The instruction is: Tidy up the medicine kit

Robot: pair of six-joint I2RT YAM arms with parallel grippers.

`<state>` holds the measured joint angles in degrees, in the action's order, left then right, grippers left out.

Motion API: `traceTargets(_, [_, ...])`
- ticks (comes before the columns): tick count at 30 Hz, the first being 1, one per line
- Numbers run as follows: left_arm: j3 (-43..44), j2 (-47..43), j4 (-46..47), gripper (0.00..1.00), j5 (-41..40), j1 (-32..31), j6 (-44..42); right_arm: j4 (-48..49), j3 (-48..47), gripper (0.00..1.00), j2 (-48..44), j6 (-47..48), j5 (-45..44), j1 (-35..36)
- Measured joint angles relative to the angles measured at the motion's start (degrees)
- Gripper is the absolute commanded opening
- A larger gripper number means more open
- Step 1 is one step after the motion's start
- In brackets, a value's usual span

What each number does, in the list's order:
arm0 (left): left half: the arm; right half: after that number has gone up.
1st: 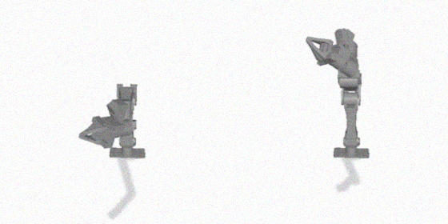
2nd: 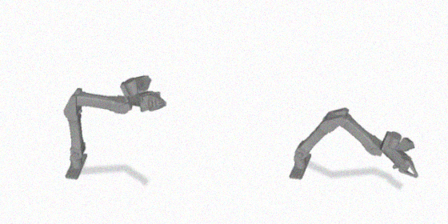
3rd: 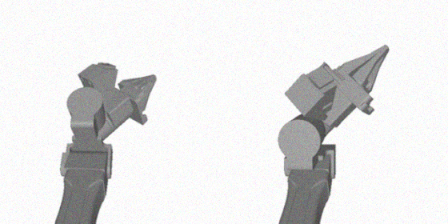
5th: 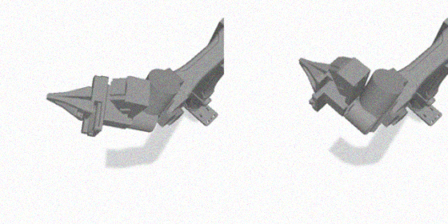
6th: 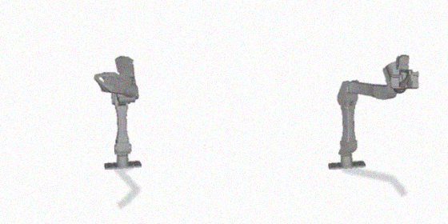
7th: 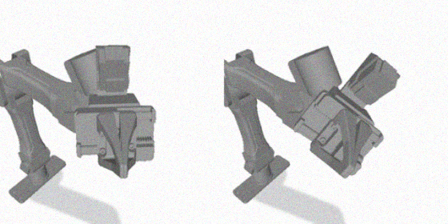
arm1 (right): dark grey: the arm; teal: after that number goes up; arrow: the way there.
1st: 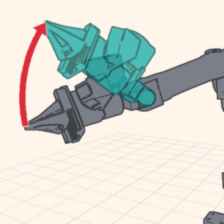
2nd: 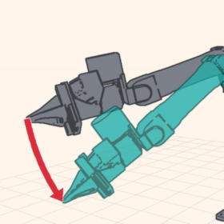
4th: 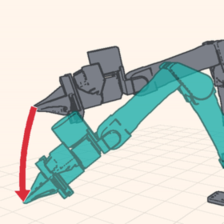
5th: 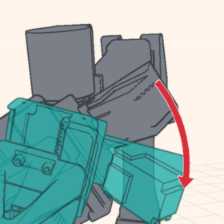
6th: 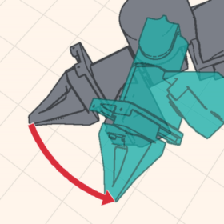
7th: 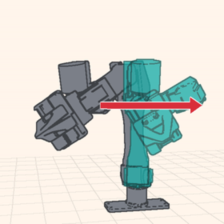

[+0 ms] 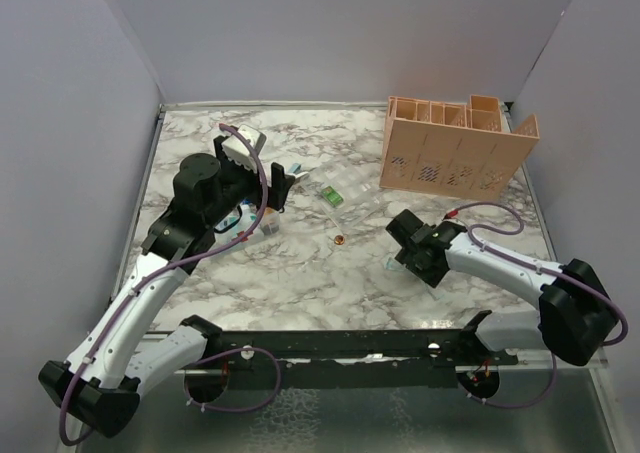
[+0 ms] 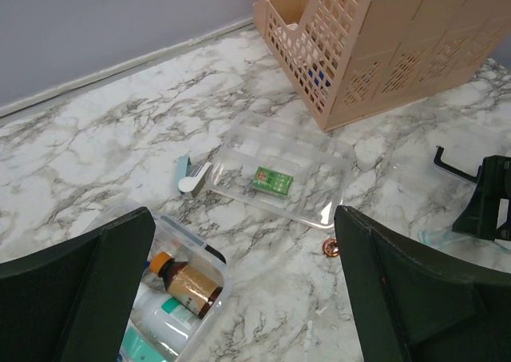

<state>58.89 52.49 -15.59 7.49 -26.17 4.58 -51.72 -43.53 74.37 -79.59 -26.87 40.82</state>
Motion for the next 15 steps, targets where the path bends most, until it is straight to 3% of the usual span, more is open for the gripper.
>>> traceTargets(6, [0.0,1.2,0.6,0.99,0.1,-0.6,0.0,0.8,2.4,0.64,1.0,-7.4,2.4,-0.4])
traceTargets(15, [0.0,1.4,0.8,0.99,0.4,-0.8,0.5,4.2,2.4,0.61,4.0,-8.5,2.8,-1.5])
